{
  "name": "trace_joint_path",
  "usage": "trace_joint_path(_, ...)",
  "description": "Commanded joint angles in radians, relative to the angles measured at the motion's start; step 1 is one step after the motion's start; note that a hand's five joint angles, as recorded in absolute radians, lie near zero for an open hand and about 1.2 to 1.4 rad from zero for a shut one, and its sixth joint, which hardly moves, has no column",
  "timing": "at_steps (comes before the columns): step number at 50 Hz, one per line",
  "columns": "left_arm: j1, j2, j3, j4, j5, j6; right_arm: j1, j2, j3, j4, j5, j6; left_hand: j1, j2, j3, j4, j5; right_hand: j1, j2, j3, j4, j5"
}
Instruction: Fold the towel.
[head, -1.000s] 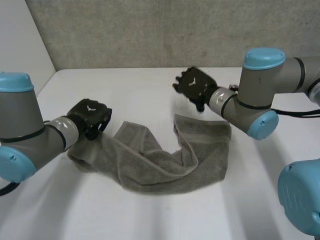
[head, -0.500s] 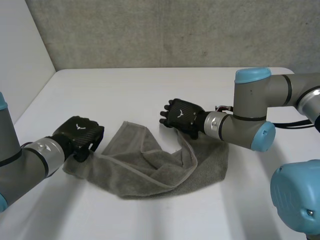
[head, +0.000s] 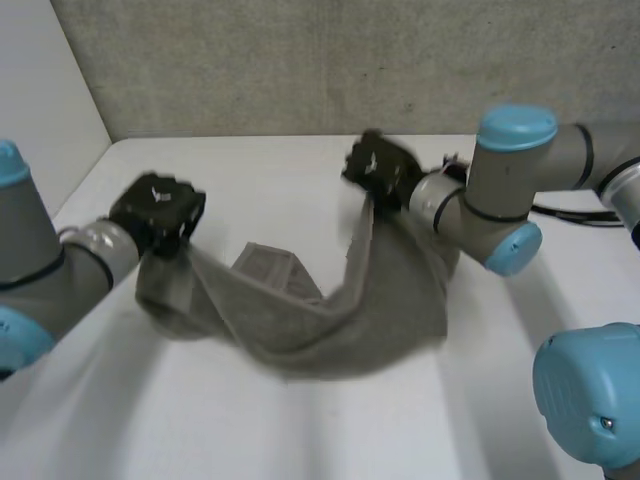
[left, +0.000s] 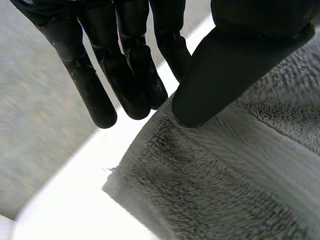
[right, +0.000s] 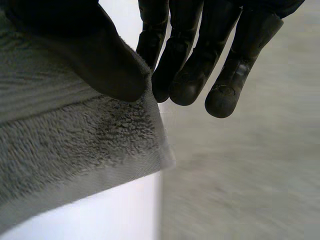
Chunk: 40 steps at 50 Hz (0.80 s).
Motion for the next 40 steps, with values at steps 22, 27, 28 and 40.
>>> trace_joint_path(22,-0.005,-0.072,0.363,0.239,-0.312,-0.474,-0.132,-0.25,0.071,-0.093,0.232,0.418,0.207,0.179,0.18,0.179,0.193,0.065,0.065,0.058,0.057,0.055)
trace_joint_path(27,0.001,-0.08,0.001,0.256,-0.194,-0.454,-0.168,-0.329,0.407,0.076,0.112,0.364,0.207,0.179,0.18,0.179,0.193,0.065,0.065,0.058,0.057,0.055)
trace_joint_path(28,0.001,-0.08,0.001,0.256,-0.194,-0.454,-0.169,-0.329,0.408,0.076,0.112,0.364,0.207,0.179,0.18,0.179,0.193,0.065,0.065,0.058,0.057,0.055)
trace_joint_path(40,0.045,0.002,-0.33,0.305,-0.159,-0.216,-0.245,-0.596,0.972,0.03,0.103,0.212,0.207,0.179,0.18,0.179,0.193,0.065,0.065,0.058,0.057,0.055)
